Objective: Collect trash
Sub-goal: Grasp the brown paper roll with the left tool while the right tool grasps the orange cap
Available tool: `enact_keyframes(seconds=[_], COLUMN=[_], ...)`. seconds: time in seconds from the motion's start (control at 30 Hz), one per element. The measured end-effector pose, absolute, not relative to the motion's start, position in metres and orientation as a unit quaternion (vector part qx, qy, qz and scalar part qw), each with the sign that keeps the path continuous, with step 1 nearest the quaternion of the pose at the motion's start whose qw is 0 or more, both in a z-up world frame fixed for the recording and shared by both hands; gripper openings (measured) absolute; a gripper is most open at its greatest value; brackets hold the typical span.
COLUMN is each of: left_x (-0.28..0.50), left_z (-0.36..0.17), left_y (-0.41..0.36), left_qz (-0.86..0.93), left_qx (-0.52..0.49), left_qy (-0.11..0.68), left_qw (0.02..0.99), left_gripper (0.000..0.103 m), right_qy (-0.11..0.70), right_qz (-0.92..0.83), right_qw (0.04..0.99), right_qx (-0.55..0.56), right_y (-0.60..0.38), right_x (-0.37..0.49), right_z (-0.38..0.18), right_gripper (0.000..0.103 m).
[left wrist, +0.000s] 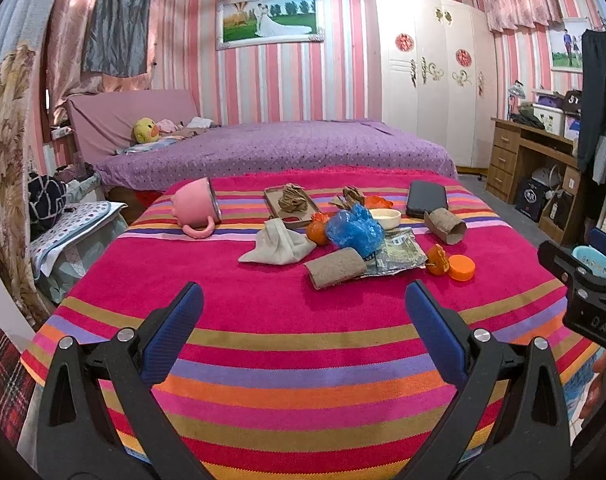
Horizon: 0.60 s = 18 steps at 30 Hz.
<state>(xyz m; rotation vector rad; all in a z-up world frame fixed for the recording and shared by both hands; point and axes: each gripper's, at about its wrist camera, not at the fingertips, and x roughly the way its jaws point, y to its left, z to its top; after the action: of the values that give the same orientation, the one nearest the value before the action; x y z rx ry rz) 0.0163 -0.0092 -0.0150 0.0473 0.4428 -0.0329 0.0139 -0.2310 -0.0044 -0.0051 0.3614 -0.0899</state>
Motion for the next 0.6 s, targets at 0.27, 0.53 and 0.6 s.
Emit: enact_keyframes(seconds=[0.27,0.53,0.6], left_x=[0.047,0.097,0.110], left_z=[0.000,-0.016,-0.025], left_y=[-0.006,-0.016,-0.015], left_qz=[-0.026,-0.019,-0.017], left_qx=[0.028,0.054,0.046], left_qy=[0.236,0.279,0.299], left_qw=[0.971,0.959,0.953], left_gripper=[0.098,0.098,0.098], right_qy=[0.172,0.220,0.229], right_qz=[-0.055,-0.058,-0.062], right_qw=[0.983,0.974,0.971], right_qx=[-0.007,-0.011,-0.015], right_y=[-0.239,-0.250,-0.252], right_x=[0.045,0.106,0.110], right_z=[0.020,0.012,0.005], right_gripper=[0.099,0.099,0.099])
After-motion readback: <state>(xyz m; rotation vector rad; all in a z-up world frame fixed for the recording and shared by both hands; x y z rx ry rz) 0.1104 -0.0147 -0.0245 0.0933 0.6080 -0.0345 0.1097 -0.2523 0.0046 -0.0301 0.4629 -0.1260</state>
